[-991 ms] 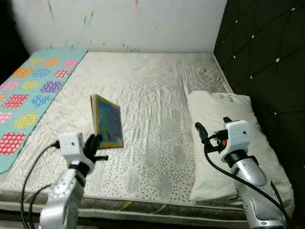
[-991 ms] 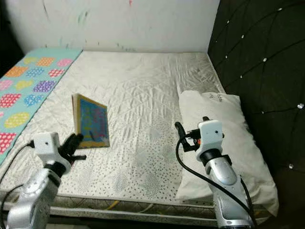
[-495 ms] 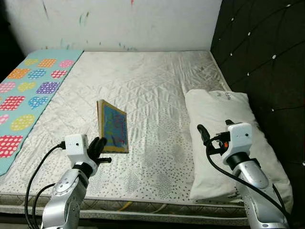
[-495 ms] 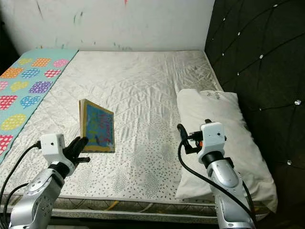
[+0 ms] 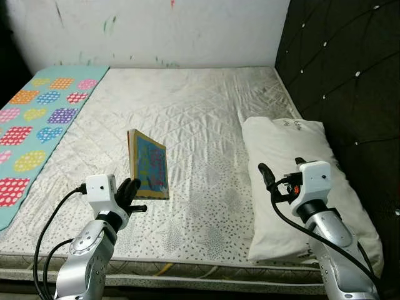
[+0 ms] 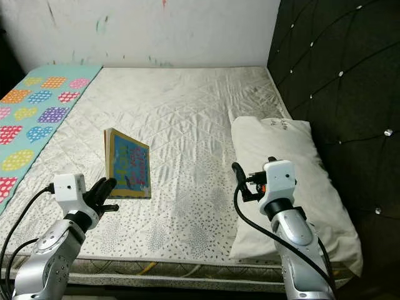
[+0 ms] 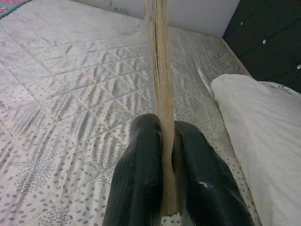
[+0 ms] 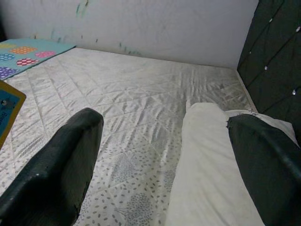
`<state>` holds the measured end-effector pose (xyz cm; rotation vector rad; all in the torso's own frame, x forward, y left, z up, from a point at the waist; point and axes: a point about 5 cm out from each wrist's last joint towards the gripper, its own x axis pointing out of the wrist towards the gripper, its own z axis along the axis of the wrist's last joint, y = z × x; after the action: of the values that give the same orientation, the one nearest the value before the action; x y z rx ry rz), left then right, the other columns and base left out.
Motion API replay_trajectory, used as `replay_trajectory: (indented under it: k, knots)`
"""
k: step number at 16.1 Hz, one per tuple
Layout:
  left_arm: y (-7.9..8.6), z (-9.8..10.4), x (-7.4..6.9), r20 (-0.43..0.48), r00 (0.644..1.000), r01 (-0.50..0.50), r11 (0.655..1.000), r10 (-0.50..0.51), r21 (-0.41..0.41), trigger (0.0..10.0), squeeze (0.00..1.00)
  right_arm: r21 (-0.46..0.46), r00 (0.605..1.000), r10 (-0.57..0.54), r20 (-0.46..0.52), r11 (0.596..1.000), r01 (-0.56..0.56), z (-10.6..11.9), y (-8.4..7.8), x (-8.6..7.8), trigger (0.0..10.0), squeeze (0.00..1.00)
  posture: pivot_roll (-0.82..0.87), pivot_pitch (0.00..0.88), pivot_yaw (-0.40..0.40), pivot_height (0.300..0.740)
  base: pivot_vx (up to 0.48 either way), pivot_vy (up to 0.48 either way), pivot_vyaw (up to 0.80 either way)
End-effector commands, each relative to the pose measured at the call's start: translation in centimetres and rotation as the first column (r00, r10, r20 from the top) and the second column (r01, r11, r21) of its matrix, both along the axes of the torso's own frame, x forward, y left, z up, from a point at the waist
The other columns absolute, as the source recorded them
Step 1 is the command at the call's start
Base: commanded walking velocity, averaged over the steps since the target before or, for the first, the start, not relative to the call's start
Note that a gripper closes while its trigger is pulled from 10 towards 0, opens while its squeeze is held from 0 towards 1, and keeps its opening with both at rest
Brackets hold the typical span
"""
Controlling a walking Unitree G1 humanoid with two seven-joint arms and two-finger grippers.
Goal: Clean up the room
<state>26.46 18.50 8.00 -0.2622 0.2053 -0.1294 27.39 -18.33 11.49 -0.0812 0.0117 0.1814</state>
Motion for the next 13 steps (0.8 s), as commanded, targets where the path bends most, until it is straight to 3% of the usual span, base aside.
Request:
replay_trajectory:
  k: [1, 6, 9, 13]
  knots:
    - [0.12, 1.32, 0.56, 0.063, 0.998, -0.006, 1.000, 0.006, 0.002, 10.0, 0.00, 0.008, 1.000, 0.006, 0.017, 1.000, -0.006, 0.48, 0.06, 0.05, 10.0, 0.00, -0.21, 0.000, 0.026, 0.720, 0.000, 0.000, 0.00]
    - [0.17, 1.31, 0.40, 0.064, 0.998, -0.025, 1.000, 0.025, 0.000, 10.0, 0.00, -0.003, 1.000, 0.022, 0.013, 1.000, -0.022, 0.37, 0.22, -0.13, 10.0, 0.00, -0.21, 0.000, 0.024, 0.665, 0.000, 0.000, 0.00]
    - [0.81, 1.50, 0.66, 0.081, 0.992, -0.095, 0.995, 0.095, -0.008, 10.0, 0.00, -0.021, 0.999, 0.027, 0.019, 0.999, -0.027, 0.43, 0.09, 0.01, 10.0, 0.00, -0.21, 0.000, 0.020, 0.655, 0.000, 0.000, 0.00]
    - [1.00, 2.01, 0.50, 0.125, 0.987, -0.096, 0.995, 0.098, -0.022, 10.0, 0.00, -0.036, 0.999, 0.023, 0.022, 0.999, -0.022, 0.58, -0.45, 0.23, 10.0, 0.00, -0.21, 0.000, 0.017, 0.655, 0.071, 0.000, 0.00]
